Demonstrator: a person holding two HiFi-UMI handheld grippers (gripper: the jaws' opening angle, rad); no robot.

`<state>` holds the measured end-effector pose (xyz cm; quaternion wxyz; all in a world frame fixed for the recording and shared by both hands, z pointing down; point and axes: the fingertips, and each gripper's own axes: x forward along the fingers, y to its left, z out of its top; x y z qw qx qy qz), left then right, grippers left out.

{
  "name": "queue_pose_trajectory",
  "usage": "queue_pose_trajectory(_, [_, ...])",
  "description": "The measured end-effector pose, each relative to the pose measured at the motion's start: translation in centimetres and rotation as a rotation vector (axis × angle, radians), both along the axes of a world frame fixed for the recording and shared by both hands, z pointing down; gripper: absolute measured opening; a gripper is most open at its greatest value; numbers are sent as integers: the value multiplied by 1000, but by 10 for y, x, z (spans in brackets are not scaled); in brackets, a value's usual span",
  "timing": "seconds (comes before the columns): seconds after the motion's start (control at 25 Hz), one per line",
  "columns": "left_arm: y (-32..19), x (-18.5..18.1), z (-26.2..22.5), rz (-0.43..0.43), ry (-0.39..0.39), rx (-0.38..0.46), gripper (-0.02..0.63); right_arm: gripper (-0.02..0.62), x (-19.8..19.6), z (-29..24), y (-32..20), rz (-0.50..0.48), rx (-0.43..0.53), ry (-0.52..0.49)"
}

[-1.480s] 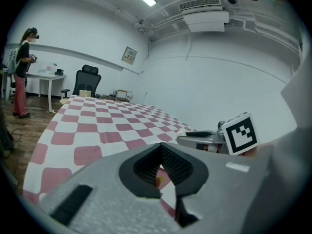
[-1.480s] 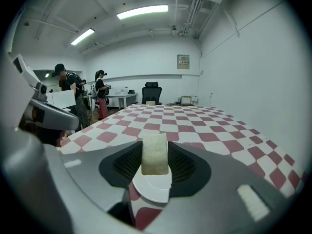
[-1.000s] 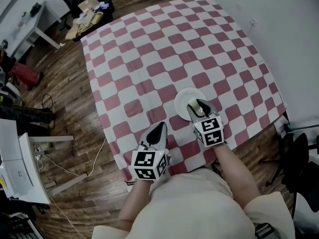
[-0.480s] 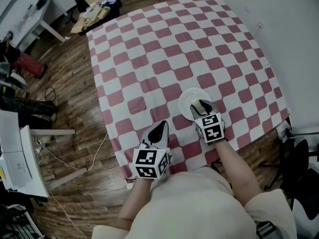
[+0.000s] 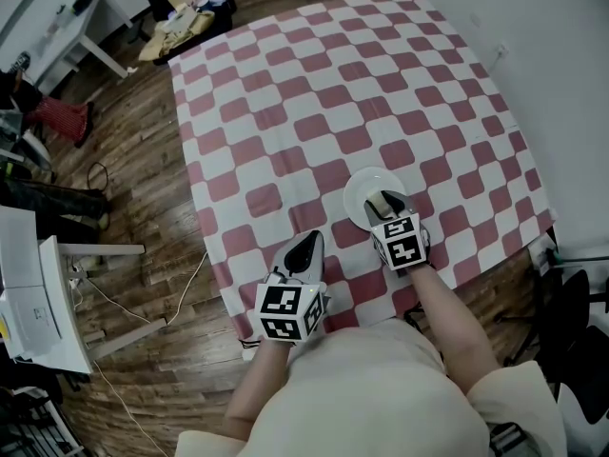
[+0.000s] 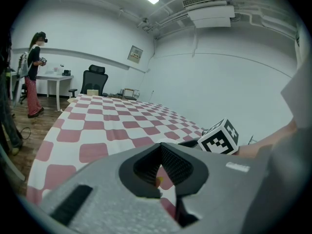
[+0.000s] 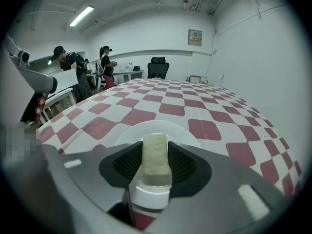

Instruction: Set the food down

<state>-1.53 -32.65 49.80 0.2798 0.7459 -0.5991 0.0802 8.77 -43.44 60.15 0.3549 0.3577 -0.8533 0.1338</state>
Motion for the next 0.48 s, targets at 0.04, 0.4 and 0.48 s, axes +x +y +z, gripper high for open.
queue_pose_trajectory(0.04, [0,1,0,1,0,0,8,170,0,0,0,0,0,2])
queue_pose_trajectory(0.4, [5,2,-3,-4,2,3,8,169,1,-2,1,5,4,-14])
queue_pose_trajectory(0.48, [6,2,-3,-4,2,4,8,169,1,-3,2,6,5,-12])
